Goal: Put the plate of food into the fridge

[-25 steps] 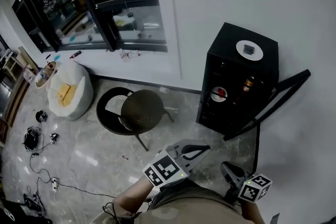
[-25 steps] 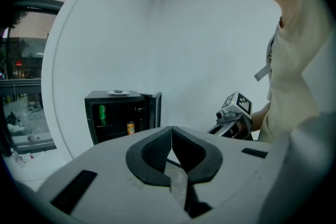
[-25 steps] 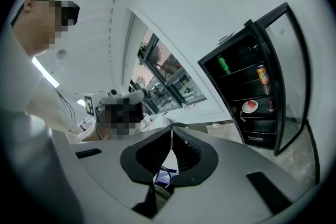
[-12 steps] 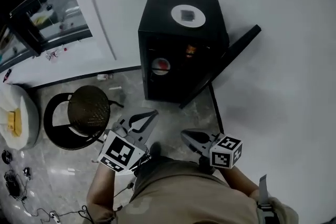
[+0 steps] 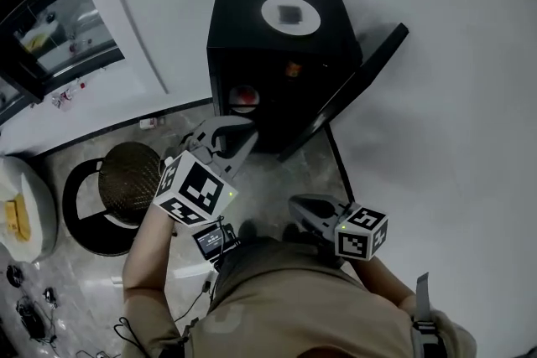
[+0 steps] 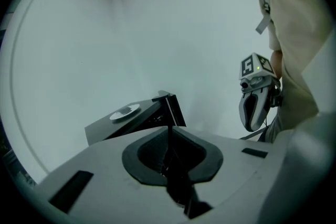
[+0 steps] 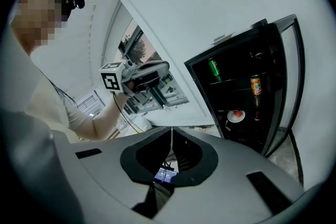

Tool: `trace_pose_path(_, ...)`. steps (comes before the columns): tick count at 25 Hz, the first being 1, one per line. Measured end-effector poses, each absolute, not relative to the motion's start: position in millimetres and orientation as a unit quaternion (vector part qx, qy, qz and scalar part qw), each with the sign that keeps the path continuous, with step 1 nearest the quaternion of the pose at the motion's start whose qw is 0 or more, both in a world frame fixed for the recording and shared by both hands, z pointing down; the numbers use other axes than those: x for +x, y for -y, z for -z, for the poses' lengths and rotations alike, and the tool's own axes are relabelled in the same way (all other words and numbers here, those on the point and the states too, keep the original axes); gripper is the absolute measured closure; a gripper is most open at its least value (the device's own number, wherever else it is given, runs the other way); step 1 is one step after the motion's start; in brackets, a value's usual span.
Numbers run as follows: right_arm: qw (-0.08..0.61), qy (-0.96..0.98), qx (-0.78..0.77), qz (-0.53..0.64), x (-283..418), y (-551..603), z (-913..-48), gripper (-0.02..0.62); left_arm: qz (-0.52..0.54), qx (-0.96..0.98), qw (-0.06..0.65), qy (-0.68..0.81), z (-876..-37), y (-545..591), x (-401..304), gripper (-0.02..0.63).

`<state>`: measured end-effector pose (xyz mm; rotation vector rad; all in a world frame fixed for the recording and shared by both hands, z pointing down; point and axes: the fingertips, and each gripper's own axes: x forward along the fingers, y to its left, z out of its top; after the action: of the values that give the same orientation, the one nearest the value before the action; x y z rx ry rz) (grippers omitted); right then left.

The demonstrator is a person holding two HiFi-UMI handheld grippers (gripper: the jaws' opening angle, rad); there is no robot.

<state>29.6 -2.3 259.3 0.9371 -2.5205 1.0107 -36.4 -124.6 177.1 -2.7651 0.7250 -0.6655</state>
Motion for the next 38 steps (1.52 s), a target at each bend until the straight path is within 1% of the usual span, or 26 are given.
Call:
trace_pose_path(1, 0.133, 0.869, 0.325, -0.347, 29, 3, -259, 0.572, 0.226, -0.938, 0.102, -0.243, -178, 131, -35, 0.594)
trace_pose_path(2, 0.132, 0.87, 0.327, -0.345, 29, 4, -258, 0.572, 0.228, -0.938, 0.102, -0.24, -179, 138, -33, 0.566)
trace_pose_path(3, 0.131, 0.87, 0.329, -0.344, 30, 6, -258, 0.572, 0.232, -0.938, 0.103, -0.237, -179, 143, -30, 0.486)
trace_pose_path(4, 0.129, 0.87, 0.331, -0.342, 32, 7, -257, 0.572, 0.237, -0.937, 0.107, -0.234, -179, 149, -26, 0.437)
trace_pose_path(5, 0.127, 0.869, 0.334, -0.342, 36, 8, -256, 0.572, 0.244, -0.935, 0.114, -0.231, -179, 155, -21, 0.414)
trace_pose_path(7, 0.121, 0.867, 0.34, -0.342, 43, 12, -256, 0.572, 0.266, -0.927, 0.138, -0.228, -181, 169, -10, 0.348)
trace_pose_path(10, 0.114, 0.865, 0.342, -0.348, 52, 19, -261, 0.572, 0.328, -0.897, 0.197, -0.221, -192, 199, 6, 0.302)
trace_pose_path(13, 0.114, 0.868, 0.332, -0.352, 56, 27, -264, 0.572, 0.392, -0.857, 0.251, -0.219, -204, 235, 18, 0.29)
trace_pose_path(15, 0.117, 0.87, 0.32, -0.356, 58, 31, -265, 0.572, 0.425, -0.835, 0.276, -0.215, -207, 256, 27, 0.285)
trace_pose_path(20, 0.104, 0.865, 0.307, -0.382, 73, 40, -273, 0.572, 0.468, -0.808, 0.299, -0.195, -207, 297, 55, 0.282)
trace_pose_path(25, 0.087, 0.857, 0.301, -0.409, 85, 45, -281, 0.572, 0.486, -0.798, 0.302, -0.188, -210, 317, 72, 0.282)
trace_pose_path(29, 0.09, 0.858, 0.296, -0.41, 94, 49, -286, 0.572, 0.5, -0.791, 0.301, -0.183, -215, 326, 83, 0.282)
trace_pose_path(38, 0.093, 0.861, 0.286, -0.41, 105, 47, -292, 0.572, 0.527, -0.792, 0.254, -0.178, -224, 329, 77, 0.281)
